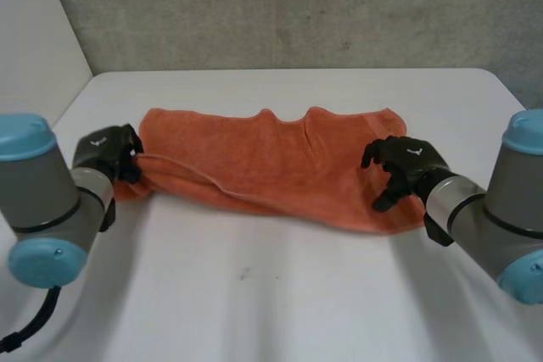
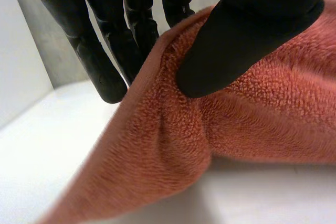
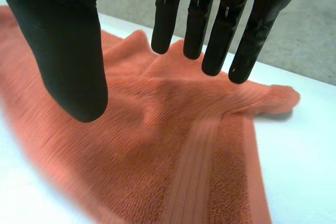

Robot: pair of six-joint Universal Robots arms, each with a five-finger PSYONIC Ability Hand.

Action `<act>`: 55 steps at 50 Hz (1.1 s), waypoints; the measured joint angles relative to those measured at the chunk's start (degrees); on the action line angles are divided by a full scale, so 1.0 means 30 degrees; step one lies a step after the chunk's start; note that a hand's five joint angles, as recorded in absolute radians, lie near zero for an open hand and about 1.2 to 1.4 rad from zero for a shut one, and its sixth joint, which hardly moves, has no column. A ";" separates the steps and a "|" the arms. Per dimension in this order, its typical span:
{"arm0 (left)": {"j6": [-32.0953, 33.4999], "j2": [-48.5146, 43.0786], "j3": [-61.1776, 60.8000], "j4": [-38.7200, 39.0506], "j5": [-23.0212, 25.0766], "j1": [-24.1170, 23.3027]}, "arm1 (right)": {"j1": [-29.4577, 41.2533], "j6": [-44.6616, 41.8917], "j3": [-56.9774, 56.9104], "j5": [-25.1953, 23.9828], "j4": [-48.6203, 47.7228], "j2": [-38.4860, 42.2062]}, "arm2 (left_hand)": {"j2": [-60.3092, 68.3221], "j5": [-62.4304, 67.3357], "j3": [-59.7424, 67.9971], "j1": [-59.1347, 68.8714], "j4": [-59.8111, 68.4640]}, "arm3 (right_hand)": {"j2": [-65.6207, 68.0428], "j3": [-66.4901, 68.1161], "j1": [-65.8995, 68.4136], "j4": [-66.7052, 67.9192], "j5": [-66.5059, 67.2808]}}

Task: Fold the laundry

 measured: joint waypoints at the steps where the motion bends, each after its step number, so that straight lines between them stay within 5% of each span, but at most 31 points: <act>1: -0.0004 0.0612 -0.0286 -0.0001 0.0001 0.0026 | -0.0122 0.0200 0.0009 -0.0006 0.0094 -0.0141 | 0.0012 0.0000 0.0008 0.0000 0.0011 | -0.0472 -0.0516 -0.0371 -0.0540 -0.0571; 18: 0.0247 0.5081 -0.0794 -0.1103 0.0132 -0.1051 | -0.2683 0.2774 0.1885 -0.1635 0.2417 -0.1973 | 0.0052 -0.0002 0.0043 0.0002 0.0035 | -0.3522 -0.3800 -0.3276 -0.4045 -0.4076; 33: 0.0225 0.7579 0.2268 -0.3963 0.1038 -0.2869 | -0.0276 0.4563 0.3284 -0.1958 0.1222 -0.1644 | 0.0066 0.0000 0.0056 0.0003 0.0037 | -0.5924 -0.6258 -0.5042 -0.5933 -0.6160; 43: 0.0171 0.8462 0.3911 -0.5181 0.0908 -0.5268 | 0.2237 0.5853 0.1999 0.0370 -0.1590 0.0551 | 0.0067 -0.0002 0.0056 0.0003 0.0038 | -0.5797 -0.6067 -0.4958 -0.5828 -0.6009; 55: 0.0093 0.9806 0.4038 -0.5112 0.0737 -0.5422 | 0.3052 0.5655 0.0496 0.4678 -0.3537 0.3080 | 0.0076 -0.0002 0.0078 0.0002 0.0040 | -0.0330 -0.0308 -0.0420 -0.0352 -0.0935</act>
